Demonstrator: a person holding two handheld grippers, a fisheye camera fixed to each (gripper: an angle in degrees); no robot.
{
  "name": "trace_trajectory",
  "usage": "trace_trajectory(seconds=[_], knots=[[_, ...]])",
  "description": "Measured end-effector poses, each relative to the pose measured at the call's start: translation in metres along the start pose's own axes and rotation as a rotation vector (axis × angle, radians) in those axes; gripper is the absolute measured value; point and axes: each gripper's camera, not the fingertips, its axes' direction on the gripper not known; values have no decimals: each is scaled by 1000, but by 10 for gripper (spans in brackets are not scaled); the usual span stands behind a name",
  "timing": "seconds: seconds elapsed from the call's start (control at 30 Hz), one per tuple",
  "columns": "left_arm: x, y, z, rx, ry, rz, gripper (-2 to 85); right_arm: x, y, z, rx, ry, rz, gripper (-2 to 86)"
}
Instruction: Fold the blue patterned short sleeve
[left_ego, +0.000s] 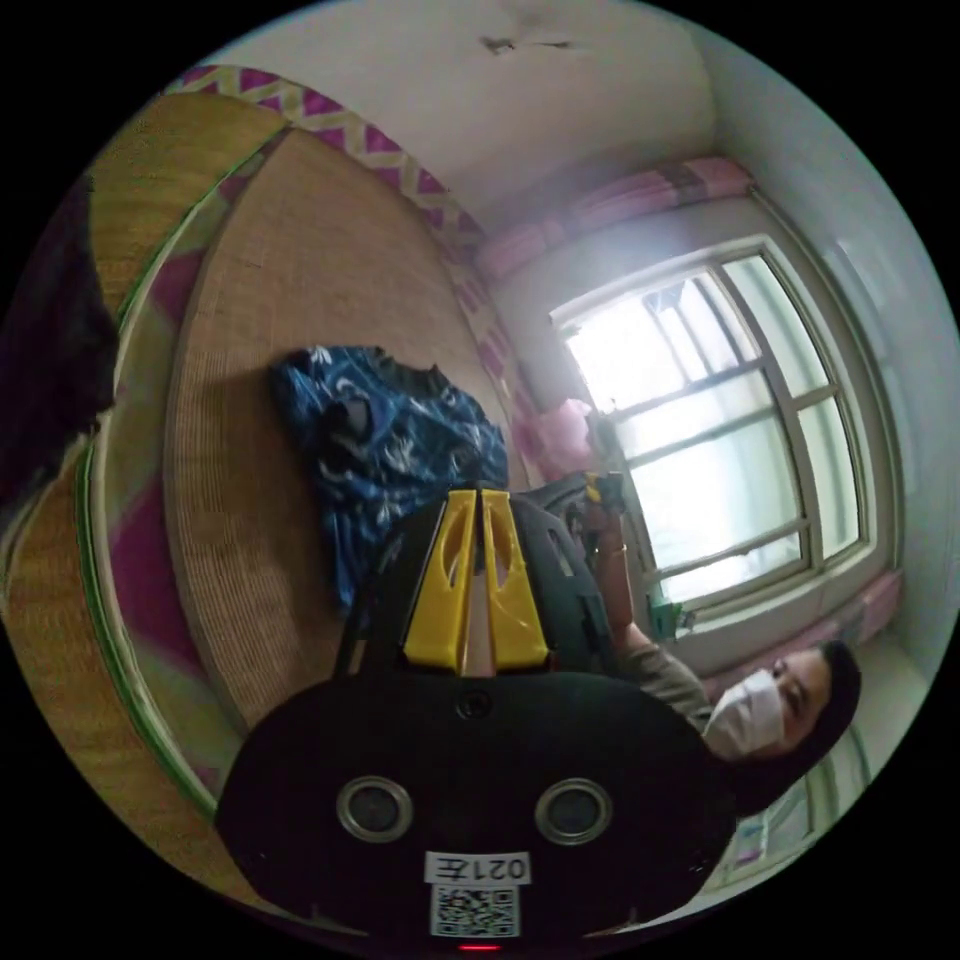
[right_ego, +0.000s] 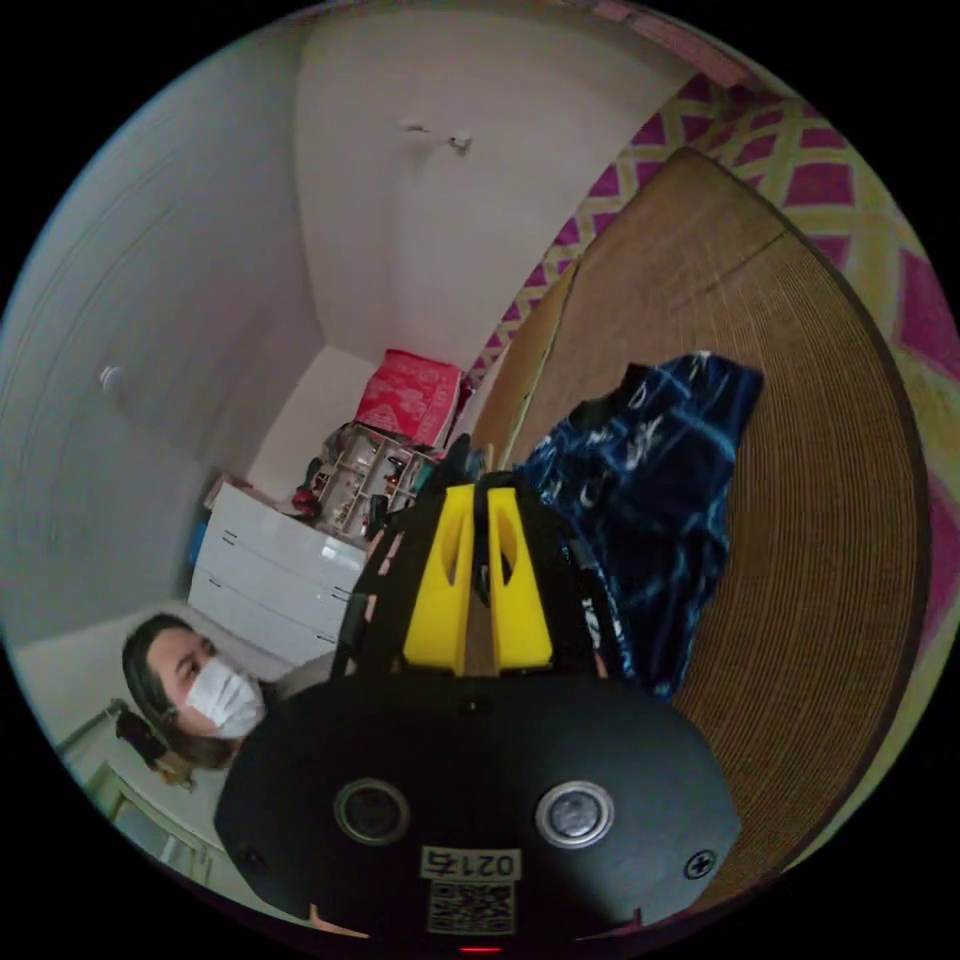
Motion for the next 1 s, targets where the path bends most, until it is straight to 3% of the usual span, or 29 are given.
trace_trajectory(seconds=[0.17,0.3,0.37,0.47,0.63,0.77,0.87,1.0], knots=[[-79,-108,58,65,12,-166,-10,93,-103,50,94,29,137,25],[-127,-122,91,89,62,-236,-9,131,-118,70,163,145,167,77],[-133,-114,94,150,66,-195,-9,130,-117,68,173,262,119,121],[-114,-92,88,180,76,-33,-6,123,-105,56,141,233,53,134],[-63,-32,106,47,-108,227,47,69,-60,71,-51,442,-162,131],[-55,25,133,-33,-289,227,114,53,-6,105,-240,563,-204,156],[-66,54,157,-150,-259,208,189,65,21,120,-303,546,-150,163],[-72,74,180,-188,-284,202,152,91,30,131,-241,588,-77,106]])
